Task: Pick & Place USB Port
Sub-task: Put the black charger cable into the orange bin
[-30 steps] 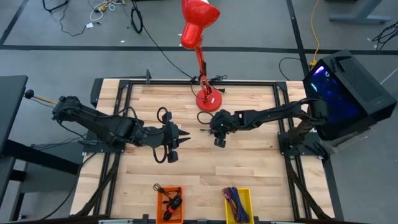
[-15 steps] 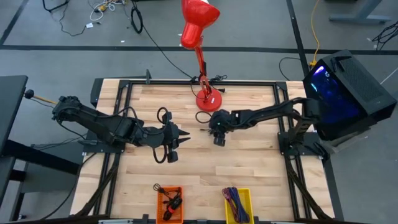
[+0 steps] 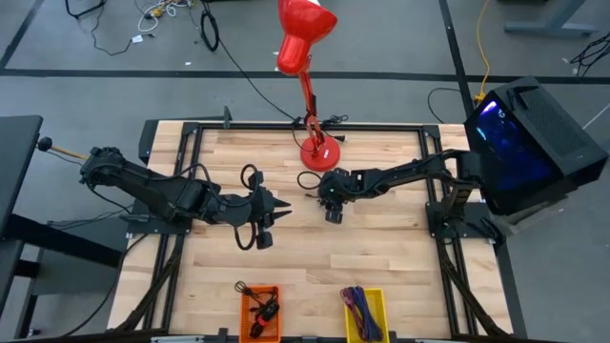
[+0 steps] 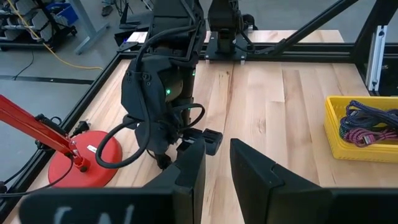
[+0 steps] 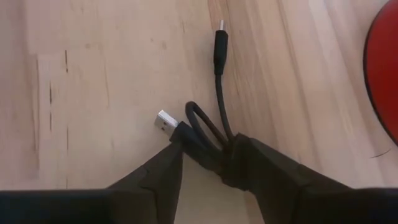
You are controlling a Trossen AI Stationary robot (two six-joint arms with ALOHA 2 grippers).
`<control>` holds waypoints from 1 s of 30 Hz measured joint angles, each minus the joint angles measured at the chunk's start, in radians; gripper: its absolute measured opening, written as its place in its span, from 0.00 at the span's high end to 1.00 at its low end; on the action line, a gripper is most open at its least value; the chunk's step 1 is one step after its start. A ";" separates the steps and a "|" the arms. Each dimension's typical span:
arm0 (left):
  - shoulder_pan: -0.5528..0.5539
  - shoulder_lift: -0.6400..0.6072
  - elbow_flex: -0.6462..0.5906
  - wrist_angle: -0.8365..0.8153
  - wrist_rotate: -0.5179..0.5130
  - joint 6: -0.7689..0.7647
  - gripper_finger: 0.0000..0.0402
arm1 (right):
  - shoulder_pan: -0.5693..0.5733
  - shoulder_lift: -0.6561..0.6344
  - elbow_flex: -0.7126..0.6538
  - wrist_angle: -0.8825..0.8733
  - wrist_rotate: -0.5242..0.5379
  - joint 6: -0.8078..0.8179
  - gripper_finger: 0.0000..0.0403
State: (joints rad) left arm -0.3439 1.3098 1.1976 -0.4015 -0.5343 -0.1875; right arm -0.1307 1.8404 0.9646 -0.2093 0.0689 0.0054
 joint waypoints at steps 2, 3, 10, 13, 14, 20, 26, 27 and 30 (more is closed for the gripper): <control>0.000 0.000 0.000 -0.001 0.000 0.000 0.80 | 0.000 0.001 -0.001 -0.002 0.004 -0.005 0.58; 0.000 0.000 0.000 -0.001 0.000 0.000 0.80 | 0.000 0.001 -0.001 -0.005 0.010 -0.006 0.61; 0.000 0.000 0.000 -0.001 0.000 -0.001 0.80 | -0.001 0.002 -0.002 -0.022 0.009 -0.006 0.96; 0.000 0.000 0.000 0.000 0.000 -0.003 0.80 | -0.002 0.003 -0.003 -0.018 -0.001 0.014 0.98; 0.000 0.000 0.000 -0.001 0.000 -0.004 0.80 | -0.002 0.001 -0.003 -0.018 -0.006 0.014 0.98; 0.000 0.000 0.000 0.000 0.000 -0.006 0.80 | 0.009 -0.043 0.008 -0.048 -0.044 0.047 1.00; 0.000 0.000 0.000 -0.001 -0.003 -0.002 0.80 | 0.073 -0.155 0.043 -0.078 -0.030 0.049 1.00; 0.000 0.000 0.000 0.000 -0.006 -0.002 0.80 | 0.087 -0.174 0.050 -0.089 -0.016 0.052 1.00; 0.001 0.000 0.000 0.002 -0.010 -0.002 0.80 | 0.128 -0.250 0.063 -0.092 0.017 0.067 1.00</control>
State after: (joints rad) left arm -0.3433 1.3098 1.1976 -0.3997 -0.5446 -0.1900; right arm -0.0030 1.5905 1.0273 -0.3011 0.0855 0.0728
